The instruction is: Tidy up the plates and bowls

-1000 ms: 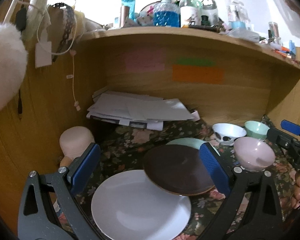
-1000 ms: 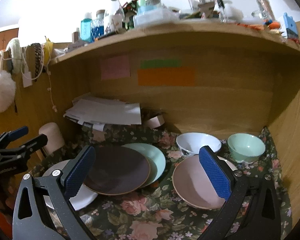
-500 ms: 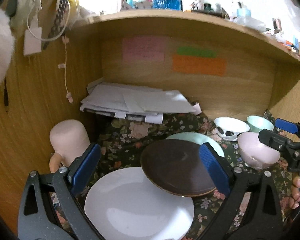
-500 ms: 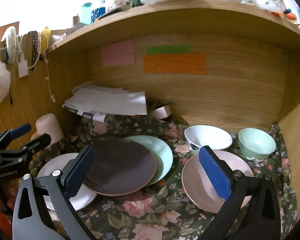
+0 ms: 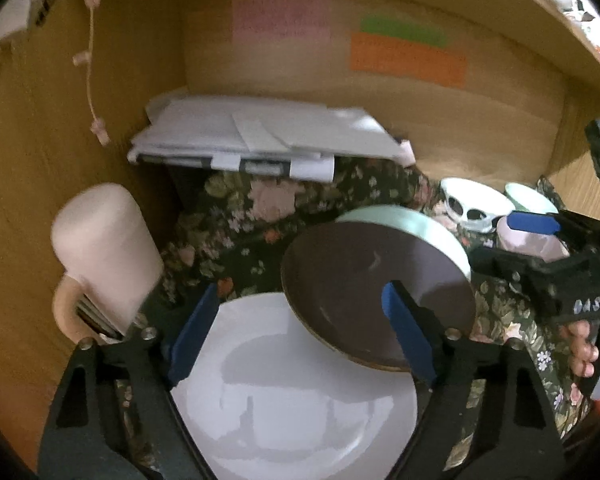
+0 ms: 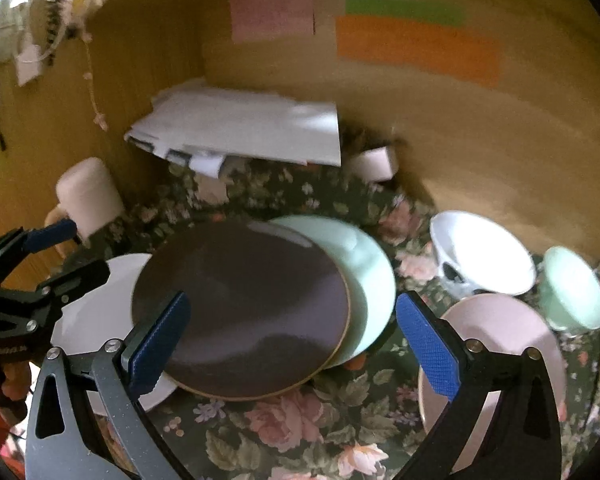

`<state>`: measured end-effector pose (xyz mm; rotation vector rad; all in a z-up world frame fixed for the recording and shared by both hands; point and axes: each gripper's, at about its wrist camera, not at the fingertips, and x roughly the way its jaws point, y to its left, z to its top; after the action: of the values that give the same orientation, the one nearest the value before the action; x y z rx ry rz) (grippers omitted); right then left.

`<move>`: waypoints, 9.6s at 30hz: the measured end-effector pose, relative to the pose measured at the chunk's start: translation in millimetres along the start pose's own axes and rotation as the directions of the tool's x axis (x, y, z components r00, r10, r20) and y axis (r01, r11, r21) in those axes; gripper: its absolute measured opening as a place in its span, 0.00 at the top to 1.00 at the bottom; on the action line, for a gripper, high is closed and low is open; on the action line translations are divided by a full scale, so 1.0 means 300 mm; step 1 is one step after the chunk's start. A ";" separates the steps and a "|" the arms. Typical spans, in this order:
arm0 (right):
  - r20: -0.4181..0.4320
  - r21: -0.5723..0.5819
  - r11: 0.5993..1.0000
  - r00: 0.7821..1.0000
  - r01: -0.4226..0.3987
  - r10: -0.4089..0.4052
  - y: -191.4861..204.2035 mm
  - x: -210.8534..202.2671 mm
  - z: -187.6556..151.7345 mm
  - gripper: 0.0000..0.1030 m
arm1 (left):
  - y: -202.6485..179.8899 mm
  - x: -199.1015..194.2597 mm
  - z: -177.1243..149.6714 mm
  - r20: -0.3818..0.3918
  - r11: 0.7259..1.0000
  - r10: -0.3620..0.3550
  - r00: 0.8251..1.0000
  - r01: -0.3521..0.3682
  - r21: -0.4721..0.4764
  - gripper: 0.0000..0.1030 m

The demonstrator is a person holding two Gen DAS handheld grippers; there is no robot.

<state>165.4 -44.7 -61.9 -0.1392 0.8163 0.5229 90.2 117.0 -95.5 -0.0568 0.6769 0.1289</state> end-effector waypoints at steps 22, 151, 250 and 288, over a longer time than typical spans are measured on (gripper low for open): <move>-0.279 0.102 0.995 0.960 0.002 0.027 -0.106 0.334 0.070 0.62 | 0.057 0.172 -0.043 -0.207 0.989 -0.135 0.969 0.118 -0.094 0.57; -0.099 0.397 0.918 0.994 -0.010 0.054 -0.217 -0.264 -0.450 0.78 | -0.328 -0.038 -0.214 -0.214 0.964 -0.262 0.941 0.263 -0.025 0.67; -0.309 -0.032 0.992 0.945 -0.126 0.110 0.287 0.250 -0.156 0.56 | 0.315 -0.008 -0.312 -0.191 0.991 0.018 0.981 -0.042 -0.125 0.45; -0.313 -0.014 0.987 0.938 -0.163 0.150 0.294 0.253 -0.150 0.74 | 0.295 -0.031 -0.285 -0.161 0.977 0.001 0.987 -0.035 -0.208 0.65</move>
<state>135.0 47.0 -140.7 -0.1981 1.1327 0.6785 17.9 195.8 -157.2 -0.2672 0.8228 0.2148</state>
